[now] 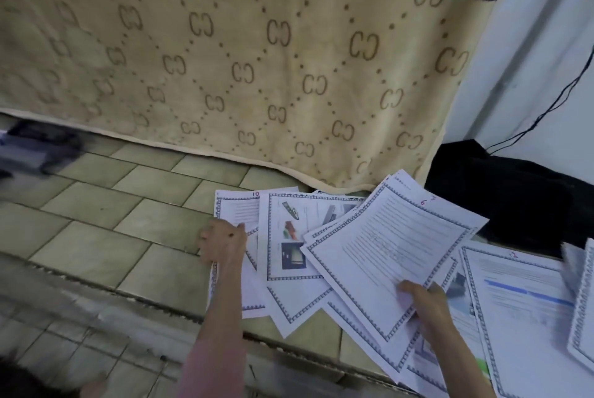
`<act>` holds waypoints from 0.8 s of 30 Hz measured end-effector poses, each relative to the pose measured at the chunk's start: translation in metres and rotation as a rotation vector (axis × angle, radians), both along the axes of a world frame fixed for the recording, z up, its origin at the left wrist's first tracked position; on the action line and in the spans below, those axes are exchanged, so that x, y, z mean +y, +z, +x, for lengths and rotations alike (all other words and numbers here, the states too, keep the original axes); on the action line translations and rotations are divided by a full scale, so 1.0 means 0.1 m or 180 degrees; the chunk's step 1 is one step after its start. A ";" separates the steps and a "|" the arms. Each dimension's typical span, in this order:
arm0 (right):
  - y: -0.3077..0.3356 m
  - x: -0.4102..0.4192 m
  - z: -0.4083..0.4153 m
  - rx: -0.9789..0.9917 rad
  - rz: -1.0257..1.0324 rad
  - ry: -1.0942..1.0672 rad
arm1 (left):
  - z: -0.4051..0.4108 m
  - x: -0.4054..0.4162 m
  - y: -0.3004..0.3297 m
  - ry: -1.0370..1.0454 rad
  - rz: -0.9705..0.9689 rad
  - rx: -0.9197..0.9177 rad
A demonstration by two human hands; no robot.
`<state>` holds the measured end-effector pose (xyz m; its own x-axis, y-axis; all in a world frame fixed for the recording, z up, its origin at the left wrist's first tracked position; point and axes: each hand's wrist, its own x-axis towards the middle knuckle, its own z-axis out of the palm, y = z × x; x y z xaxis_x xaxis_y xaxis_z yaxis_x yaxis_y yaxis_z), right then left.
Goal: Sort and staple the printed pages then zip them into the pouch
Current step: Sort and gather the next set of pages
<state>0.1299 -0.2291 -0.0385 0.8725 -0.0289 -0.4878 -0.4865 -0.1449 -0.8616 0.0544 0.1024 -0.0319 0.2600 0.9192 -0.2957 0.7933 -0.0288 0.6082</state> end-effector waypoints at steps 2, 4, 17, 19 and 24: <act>0.03 0.01 0.01 0.0104 0.0037 -0.0046 | -0.02 0.09 0.02 0.0188 -0.0151 -0.0489; 0.03 0.00 0.01 0.0174 0.0027 -0.0034 | -0.04 0.12 0.12 0.0123 -0.0231 -0.0879; -0.13 -0.03 0.06 -0.0066 0.0001 -0.0198 | 0.01 -0.44 1.97 -0.1507 0.1944 -0.2108; -0.16 -0.04 0.09 0.0148 0.0321 -0.0370 | 0.04 -0.52 2.15 -0.1580 0.1575 -0.2575; -0.07 -0.11 0.08 0.0081 0.0606 -0.0292 | 0.32 -0.47 1.96 -0.1953 0.0472 -0.2629</act>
<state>0.1375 -0.2403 -0.0457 0.8577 -0.0129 -0.5141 -0.5123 0.0652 -0.8563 0.0868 0.0550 0.1645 0.7656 0.5731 0.2924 -0.0450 -0.4057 0.9129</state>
